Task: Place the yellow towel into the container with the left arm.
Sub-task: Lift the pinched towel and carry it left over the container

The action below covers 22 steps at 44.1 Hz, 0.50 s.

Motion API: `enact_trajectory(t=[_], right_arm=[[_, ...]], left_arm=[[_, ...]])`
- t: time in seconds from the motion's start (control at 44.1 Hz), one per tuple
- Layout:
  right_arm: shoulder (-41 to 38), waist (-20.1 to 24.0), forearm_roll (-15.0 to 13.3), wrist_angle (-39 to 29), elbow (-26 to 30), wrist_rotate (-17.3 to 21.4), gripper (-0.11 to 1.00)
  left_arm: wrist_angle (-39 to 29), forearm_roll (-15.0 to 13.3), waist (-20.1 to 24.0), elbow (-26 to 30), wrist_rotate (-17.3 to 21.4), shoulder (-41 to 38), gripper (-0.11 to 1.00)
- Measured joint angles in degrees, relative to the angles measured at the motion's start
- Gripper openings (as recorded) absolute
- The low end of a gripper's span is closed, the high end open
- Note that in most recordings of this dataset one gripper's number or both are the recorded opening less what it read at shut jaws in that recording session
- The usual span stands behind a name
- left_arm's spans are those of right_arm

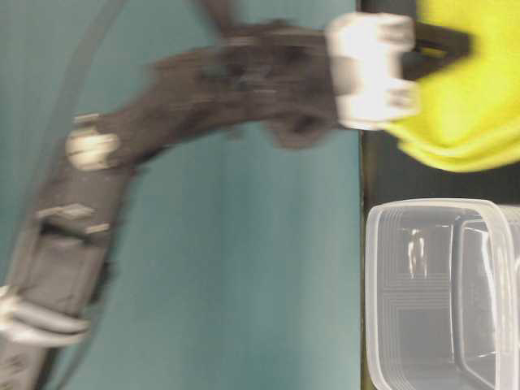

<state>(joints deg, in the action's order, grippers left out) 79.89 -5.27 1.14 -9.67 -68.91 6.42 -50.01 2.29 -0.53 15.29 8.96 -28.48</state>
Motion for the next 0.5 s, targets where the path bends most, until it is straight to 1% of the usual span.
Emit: enact_trajectory(t=[0.136,0.272,0.408,0.499], right_arm=[[0.0,0.0,0.1,0.0,0.0,0.8,0.80],[0.1,0.0,0.0,-0.1,0.0,1.1,0.80],[0.1,0.0,0.1,-0.1,0.0,1.1,0.80],[0.0,0.0,0.0,0.0,0.0,1.2,0.80]], left_arm=[[-3.6,0.0,-0.8,-0.2,0.0,6.8,0.07],[-8.6,0.0,-1.1,-2.3,0.6,14.1,0.07],[-13.1,0.0,-0.2,-7.6,0.6,21.4,0.07],[-13.6,0.0,1.0,-12.8,0.6,25.0,0.07]])
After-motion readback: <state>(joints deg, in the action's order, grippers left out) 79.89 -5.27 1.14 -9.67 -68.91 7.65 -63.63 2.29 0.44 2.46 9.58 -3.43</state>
